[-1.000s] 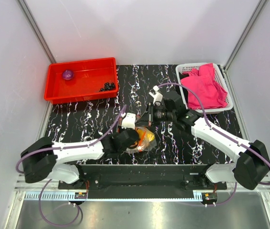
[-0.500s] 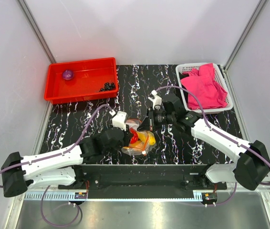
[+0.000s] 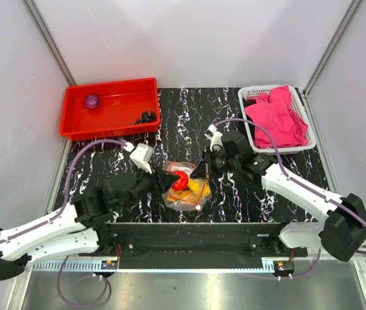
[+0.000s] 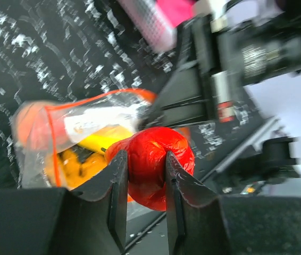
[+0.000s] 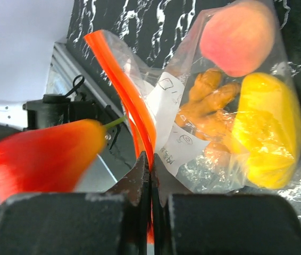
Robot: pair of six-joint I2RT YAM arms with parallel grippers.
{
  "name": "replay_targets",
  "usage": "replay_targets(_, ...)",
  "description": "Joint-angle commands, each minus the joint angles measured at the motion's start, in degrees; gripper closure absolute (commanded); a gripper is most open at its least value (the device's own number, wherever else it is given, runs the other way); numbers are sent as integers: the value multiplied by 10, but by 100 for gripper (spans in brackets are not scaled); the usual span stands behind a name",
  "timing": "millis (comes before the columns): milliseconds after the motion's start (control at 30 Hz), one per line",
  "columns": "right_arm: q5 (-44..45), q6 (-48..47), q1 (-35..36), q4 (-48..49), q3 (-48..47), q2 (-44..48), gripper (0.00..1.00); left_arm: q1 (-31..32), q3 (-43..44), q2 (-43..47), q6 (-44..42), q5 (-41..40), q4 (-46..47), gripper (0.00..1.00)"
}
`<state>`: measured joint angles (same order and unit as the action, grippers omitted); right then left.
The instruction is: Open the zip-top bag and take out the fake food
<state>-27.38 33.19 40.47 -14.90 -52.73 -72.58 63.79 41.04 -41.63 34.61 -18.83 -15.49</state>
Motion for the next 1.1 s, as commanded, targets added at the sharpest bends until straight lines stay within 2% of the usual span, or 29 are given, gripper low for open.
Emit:
replay_targets(0, 43, -12, 4, 0, 4, 17, 100, -2, 59, 23, 0, 28, -16, 100)
replay_targets(167, 80, -5, 3, 1, 25, 49, 100, -17, 142, 17, -52, -84, -125, 100)
replay_targets(233, 84, -6, 3, 0, 28, 62, 100, -29, 177, 16, -71, -120, -138, 100)
replay_targets(300, 90, -7, 3, 0, 32, 71, 100, -68, 199, 11, -92, -127, -143, 100)
replay_targets(400, 93, -11, 3, 0, 34, 82, 100, -163, 236, -14, -112, -84, -141, 100)
replay_targets(433, 91, -12, 4, 0, 34, 86, 100, -193, 254, -44, -115, -28, -142, 100)
replay_targets(467, 92, -12, 4, 0, 34, 89, 100, -252, 261, -59, -115, 0, -141, 100)
replay_targets(533, 93, -12, 4, 0, 36, 96, 100, -318, 273, -105, -117, 47, -130, 100)
replay_targets(700, 90, -12, 4, 0, 40, 103, 100, -436, 290, -201, -94, 116, -81, 100)
replay_targets(733, 88, -11, 4, 0, 40, 103, 100, -468, 295, -242, -83, 124, -64, 100)
replay_targets(833, 80, -10, 3, 6, 40, 103, 100, -515, 330, -317, -72, 150, -46, 100)
replay_targets(967, 71, -14, 4, 11, 39, 96, 100, -542, 402, -467, -97, 150, -44, 100)
replay_targets(1067, 67, -19, 3, 11, 37, 89, 100, -558, 462, -546, -117, 170, -46, 100)
